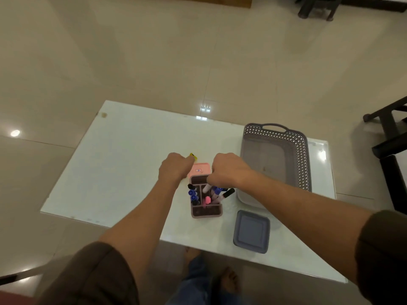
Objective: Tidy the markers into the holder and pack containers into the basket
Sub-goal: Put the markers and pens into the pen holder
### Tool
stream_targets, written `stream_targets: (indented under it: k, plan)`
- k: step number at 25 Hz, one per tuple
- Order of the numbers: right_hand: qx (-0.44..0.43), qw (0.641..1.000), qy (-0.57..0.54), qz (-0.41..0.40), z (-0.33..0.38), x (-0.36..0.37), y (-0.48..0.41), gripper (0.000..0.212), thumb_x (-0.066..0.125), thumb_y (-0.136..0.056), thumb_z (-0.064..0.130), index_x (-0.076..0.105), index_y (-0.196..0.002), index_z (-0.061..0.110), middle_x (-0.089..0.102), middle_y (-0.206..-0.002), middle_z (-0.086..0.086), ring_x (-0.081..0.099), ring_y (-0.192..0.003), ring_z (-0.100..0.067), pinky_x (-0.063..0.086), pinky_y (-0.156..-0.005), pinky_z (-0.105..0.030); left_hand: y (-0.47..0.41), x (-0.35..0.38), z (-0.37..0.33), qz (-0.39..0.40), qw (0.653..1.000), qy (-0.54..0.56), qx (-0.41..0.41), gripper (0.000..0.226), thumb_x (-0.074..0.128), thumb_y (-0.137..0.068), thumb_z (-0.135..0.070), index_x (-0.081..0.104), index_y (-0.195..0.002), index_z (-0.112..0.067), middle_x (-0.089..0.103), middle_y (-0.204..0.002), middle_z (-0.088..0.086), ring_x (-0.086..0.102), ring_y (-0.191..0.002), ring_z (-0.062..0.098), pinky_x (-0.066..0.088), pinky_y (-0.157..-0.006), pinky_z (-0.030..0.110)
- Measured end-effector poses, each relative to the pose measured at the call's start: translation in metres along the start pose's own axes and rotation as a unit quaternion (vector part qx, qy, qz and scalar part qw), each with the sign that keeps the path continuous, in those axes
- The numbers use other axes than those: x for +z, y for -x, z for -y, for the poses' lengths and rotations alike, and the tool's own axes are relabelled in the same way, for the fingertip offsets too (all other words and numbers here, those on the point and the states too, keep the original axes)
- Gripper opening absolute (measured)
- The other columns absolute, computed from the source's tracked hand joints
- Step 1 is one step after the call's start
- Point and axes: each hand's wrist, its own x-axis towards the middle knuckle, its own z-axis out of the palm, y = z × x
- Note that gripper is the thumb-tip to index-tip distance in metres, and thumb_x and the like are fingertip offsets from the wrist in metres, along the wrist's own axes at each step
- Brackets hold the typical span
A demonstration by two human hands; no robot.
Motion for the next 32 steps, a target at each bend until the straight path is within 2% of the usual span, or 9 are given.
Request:
stream_targets:
  k: [3,6,11,14,21,25,27,29,32]
  plan:
    - [0.000,1.000,0.024,-0.001,0.005,0.013,-0.008,0.020,0.066,-0.086,0.024,0.048,-0.084,0.015,0.053,-0.081,-0.004,0.056,-0.078,-0.024,0.043,-0.059,-0.031,0.002,0.004,0.015,-0.016,1.000,-0.009,0.017,0.029,0.056,-0.076,-0.039,0.054,-0.065,-0.012,0.069,-0.072,0.011,0.056,-0.063,0.027,0.046,-0.063,0.032]
    - [-0.002,0.999,0.054,-0.002,0.007,0.021,-0.022,0.023,0.065,-0.087,0.022,0.047,-0.100,0.016,0.052,-0.087,-0.005,0.056,-0.085,-0.026,0.047,-0.066,-0.033,-0.010,0.005,0.030,-0.040,0.999,0.002,0.016,0.025,0.055,-0.079,-0.033,0.051,-0.063,-0.015,0.065,-0.068,0.007,0.055,-0.063,0.024,0.040,-0.061,0.030]
    - [-0.018,0.996,0.087,-0.006,0.007,0.030,-0.049,0.022,0.064,-0.089,0.020,0.051,-0.105,0.015,0.056,-0.097,-0.008,0.055,-0.086,-0.026,0.049,-0.067,-0.034,-0.029,0.005,0.046,-0.059,0.998,0.006,0.023,0.024,0.056,-0.086,-0.038,0.067,-0.078,-0.018,0.071,-0.081,-0.001,0.066,-0.079,0.021,0.053,-0.073,0.034]
    - [-0.038,0.990,0.133,-0.008,0.008,0.041,-0.055,0.030,0.063,-0.090,0.017,0.061,-0.119,0.011,0.055,-0.097,-0.009,0.054,-0.082,-0.026,0.049,-0.067,-0.034,-0.037,0.007,0.050,-0.060,0.998,0.000,0.031,0.025,0.056,-0.088,-0.038,0.069,-0.082,-0.017,0.072,-0.082,-0.002,0.068,-0.081,0.020,0.052,-0.072,0.033]
    - [-0.046,0.983,0.179,-0.007,0.004,0.052,-0.062,0.031,0.065,-0.089,0.026,0.065,-0.119,0.015,0.054,-0.092,-0.004,0.056,-0.079,-0.025,0.049,-0.068,-0.033,-0.048,0.012,0.047,-0.045,0.998,0.010,0.035,0.049,0.048,-0.091,-0.051,0.064,-0.079,-0.006,0.074,-0.090,0.009,0.069,-0.086,0.028,0.054,-0.077,0.040]
    - [-0.021,0.997,0.072,-0.010,-0.004,0.034,-0.068,0.053,0.073,-0.082,0.053,0.065,-0.122,0.019,0.067,-0.110,-0.004,0.064,-0.098,-0.024,0.053,-0.077,-0.034,-0.045,0.010,0.047,-0.045,0.999,0.004,0.025,0.051,0.038,-0.093,-0.055,0.066,-0.085,-0.013,0.073,-0.096,0.013,0.069,-0.088,0.031,0.054,-0.082,0.045]
    - [-0.009,0.999,-0.011,-0.043,-0.010,0.018,-0.068,0.052,0.068,-0.084,0.061,0.071,-0.114,0.019,0.070,-0.108,-0.001,0.065,-0.100,-0.023,0.053,-0.078,-0.034,-0.042,0.009,0.051,-0.046,0.999,0.010,0.012,0.054,0.037,-0.093,-0.054,0.067,-0.087,-0.009,0.073,-0.096,0.013,0.069,-0.088,0.032,0.053,-0.083,0.046]
    - [0.003,0.991,-0.096,-0.094,-0.022,-0.003,-0.064,0.044,0.062,-0.091,0.057,0.074,-0.106,0.019,0.071,-0.100,0.002,0.065,-0.096,-0.021,0.052,-0.078,-0.033,-0.037,0.009,0.056,-0.043,0.999,0.001,0.006,0.054,0.041,-0.093,-0.051,0.068,-0.092,-0.005,0.073,-0.093,0.012,0.069,-0.087,0.031,0.054,-0.083,0.046]
    - [0.024,0.963,-0.216,-0.163,-0.053,-0.026,-0.048,0.027,0.061,-0.094,0.041,0.077,-0.098,0.020,0.076,-0.089,0.003,0.069,-0.092,-0.019,0.057,-0.082,-0.037,-0.025,0.008,0.070,-0.024,0.999,-0.022,0.010,0.036,0.046,-0.094,-0.042,0.067,-0.087,-0.013,0.072,-0.087,0.004,0.070,-0.083,0.026,0.056,-0.082,0.044]
